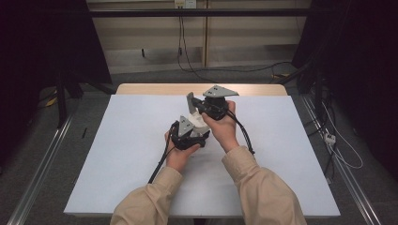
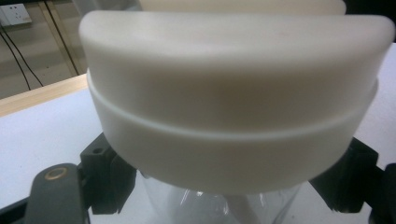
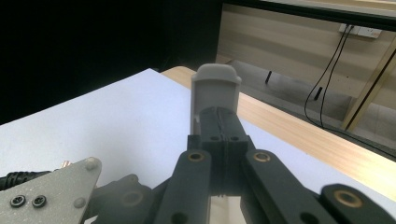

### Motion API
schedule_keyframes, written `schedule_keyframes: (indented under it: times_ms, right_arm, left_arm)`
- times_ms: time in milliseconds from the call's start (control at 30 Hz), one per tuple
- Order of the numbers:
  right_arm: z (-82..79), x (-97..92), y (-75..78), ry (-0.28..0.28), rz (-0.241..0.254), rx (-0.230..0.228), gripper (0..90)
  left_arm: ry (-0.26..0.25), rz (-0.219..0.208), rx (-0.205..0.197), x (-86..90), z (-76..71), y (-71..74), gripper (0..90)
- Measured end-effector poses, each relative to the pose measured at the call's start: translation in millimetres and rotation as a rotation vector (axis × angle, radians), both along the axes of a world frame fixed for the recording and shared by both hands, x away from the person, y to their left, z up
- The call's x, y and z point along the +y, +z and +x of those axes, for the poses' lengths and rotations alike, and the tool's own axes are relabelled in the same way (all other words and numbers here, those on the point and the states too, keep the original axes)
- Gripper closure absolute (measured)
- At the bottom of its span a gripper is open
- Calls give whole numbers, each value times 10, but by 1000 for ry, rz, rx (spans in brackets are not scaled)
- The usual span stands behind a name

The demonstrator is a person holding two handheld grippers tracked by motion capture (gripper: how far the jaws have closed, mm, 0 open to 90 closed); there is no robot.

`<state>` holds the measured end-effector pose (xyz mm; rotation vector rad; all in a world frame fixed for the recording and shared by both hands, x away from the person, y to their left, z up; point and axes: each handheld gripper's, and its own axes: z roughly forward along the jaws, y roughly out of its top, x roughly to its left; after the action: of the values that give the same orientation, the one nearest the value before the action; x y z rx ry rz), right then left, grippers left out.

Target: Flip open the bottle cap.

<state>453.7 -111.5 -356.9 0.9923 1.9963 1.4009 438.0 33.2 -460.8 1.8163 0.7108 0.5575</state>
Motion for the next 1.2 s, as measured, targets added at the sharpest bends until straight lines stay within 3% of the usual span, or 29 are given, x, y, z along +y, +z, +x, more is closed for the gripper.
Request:
schedule_keyframes:
  times_ms: [1200]
  right_arm:
    - [49,54,-42,3,-7,2,900]
  left_arm:
    - [5,-4,10,4,1,-1,186]
